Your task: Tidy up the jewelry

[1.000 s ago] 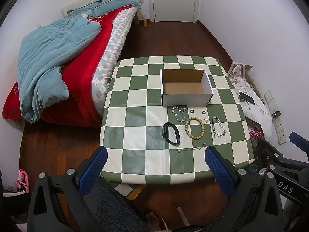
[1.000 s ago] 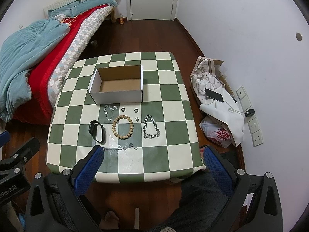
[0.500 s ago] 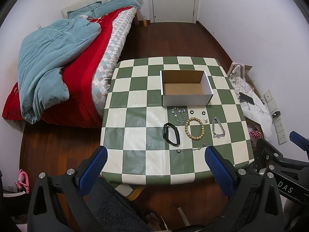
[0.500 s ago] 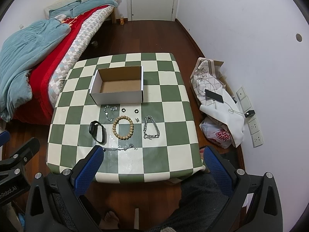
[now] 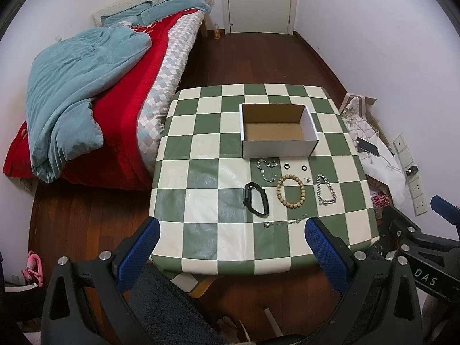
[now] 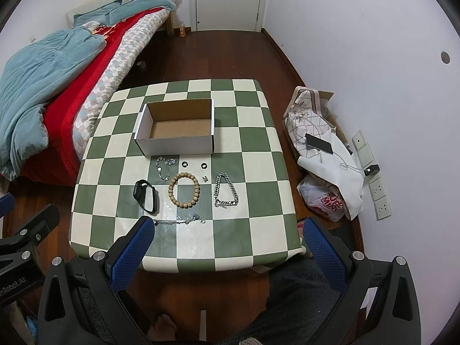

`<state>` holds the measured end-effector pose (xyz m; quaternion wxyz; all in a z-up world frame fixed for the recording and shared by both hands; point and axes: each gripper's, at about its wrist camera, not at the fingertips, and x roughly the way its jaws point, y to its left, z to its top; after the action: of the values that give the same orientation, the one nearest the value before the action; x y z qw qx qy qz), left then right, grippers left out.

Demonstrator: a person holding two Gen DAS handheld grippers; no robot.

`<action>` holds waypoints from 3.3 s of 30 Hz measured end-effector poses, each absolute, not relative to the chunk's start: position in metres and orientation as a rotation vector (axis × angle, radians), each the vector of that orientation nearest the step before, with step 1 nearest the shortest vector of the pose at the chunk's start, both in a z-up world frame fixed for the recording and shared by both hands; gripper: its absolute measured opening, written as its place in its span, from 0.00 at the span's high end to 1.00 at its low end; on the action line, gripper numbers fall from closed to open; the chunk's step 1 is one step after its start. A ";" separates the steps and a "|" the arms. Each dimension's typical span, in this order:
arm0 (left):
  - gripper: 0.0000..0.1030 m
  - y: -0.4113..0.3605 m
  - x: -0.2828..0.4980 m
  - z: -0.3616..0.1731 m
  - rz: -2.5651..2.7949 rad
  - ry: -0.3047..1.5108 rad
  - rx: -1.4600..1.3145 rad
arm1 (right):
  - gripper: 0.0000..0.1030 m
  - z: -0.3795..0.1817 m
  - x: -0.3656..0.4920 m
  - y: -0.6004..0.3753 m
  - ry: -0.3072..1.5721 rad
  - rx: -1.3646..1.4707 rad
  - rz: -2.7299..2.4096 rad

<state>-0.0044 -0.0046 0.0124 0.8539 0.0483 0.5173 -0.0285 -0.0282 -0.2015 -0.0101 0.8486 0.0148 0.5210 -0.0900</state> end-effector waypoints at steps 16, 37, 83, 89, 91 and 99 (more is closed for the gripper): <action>0.00 -0.020 0.028 -0.119 0.059 1.095 0.388 | 0.12 -0.109 0.004 -0.257 1.214 0.173 -0.266; 0.27 -0.168 0.035 -0.220 -0.365 1.134 0.597 | 0.26 -0.227 0.006 -0.338 1.306 0.381 -0.330; 0.96 -0.036 0.054 -0.110 -0.326 1.087 0.144 | 0.90 -0.199 0.040 -0.279 1.130 0.328 -0.118; 0.96 -0.030 0.061 -0.077 -0.344 1.037 0.101 | 0.99 -0.155 0.040 -0.279 1.055 0.321 -0.093; 0.96 -0.028 0.063 -0.066 -0.349 1.019 0.097 | 0.99 -0.141 0.043 -0.277 1.033 0.318 -0.078; 0.96 -0.024 0.079 -0.028 -0.368 0.954 0.080 | 0.99 -0.103 0.053 -0.266 0.976 0.332 -0.035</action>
<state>0.0790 -0.0237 -0.0281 0.8715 0.0382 0.4562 -0.1760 0.0527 -0.2661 -0.1034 0.8698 0.1589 0.4668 -0.0167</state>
